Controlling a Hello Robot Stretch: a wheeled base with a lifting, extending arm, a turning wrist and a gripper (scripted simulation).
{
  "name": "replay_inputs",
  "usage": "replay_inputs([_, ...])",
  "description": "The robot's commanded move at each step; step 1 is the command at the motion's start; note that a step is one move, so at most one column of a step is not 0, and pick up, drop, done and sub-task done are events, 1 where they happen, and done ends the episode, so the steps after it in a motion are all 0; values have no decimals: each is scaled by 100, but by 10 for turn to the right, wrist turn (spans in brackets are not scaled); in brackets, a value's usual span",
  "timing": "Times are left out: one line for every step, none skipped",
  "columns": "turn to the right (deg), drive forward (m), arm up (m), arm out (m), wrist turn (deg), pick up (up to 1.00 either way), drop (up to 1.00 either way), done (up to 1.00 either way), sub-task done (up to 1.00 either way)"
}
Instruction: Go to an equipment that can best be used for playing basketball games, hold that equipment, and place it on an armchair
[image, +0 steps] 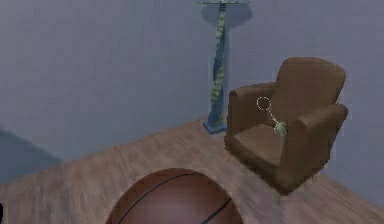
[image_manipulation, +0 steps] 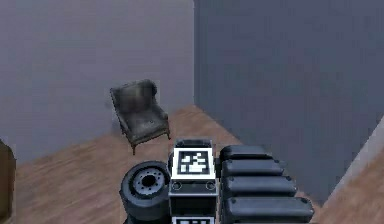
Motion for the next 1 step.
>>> replay_inputs([0,100,0,0,0,0,0,0,0])
